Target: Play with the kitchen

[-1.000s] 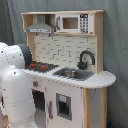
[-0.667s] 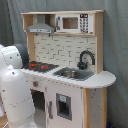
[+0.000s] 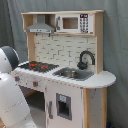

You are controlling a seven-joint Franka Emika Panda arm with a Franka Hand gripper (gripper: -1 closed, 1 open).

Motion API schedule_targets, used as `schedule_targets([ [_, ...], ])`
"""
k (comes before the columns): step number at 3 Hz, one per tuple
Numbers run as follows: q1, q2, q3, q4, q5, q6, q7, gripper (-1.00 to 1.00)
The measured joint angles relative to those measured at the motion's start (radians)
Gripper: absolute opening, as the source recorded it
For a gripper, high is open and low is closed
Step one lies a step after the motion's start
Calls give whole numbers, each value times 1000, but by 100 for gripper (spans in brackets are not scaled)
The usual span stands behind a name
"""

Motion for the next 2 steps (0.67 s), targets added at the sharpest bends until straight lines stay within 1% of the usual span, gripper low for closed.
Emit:
schedule_targets([
  [1, 1, -9, -4, 6, 0, -7, 2, -100],
  [2, 2, -19, -8, 12, 0, -15, 3, 100],
])
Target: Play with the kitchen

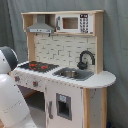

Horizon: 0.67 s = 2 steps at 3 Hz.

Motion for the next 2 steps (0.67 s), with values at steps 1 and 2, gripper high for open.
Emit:
schedule_targets([
  [1, 8, -54, -21, 29, 0, -50, 3, 100],
  [2, 29, -124, -49, 52, -1, -111, 3, 100],
])
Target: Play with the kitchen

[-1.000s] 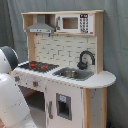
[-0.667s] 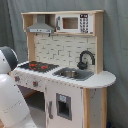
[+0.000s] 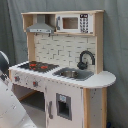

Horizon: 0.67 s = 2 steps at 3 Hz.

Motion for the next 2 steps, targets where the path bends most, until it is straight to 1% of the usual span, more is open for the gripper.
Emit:
schedule_targets([
  [1, 35, -71, -40, 17, -9, -69, 0, 100],
  [2, 73, -132, -78, 29, -22, -130, 0, 100],
])
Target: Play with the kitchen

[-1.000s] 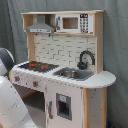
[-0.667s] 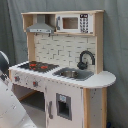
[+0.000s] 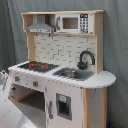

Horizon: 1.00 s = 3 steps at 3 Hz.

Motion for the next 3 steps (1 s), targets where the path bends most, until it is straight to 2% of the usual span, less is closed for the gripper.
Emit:
schedule_targets([
  [2, 83, -126, -68, 10, -38, -121, -2, 100],
  [3, 116, -199, -84, 10, -72, -178, -4, 100],
])
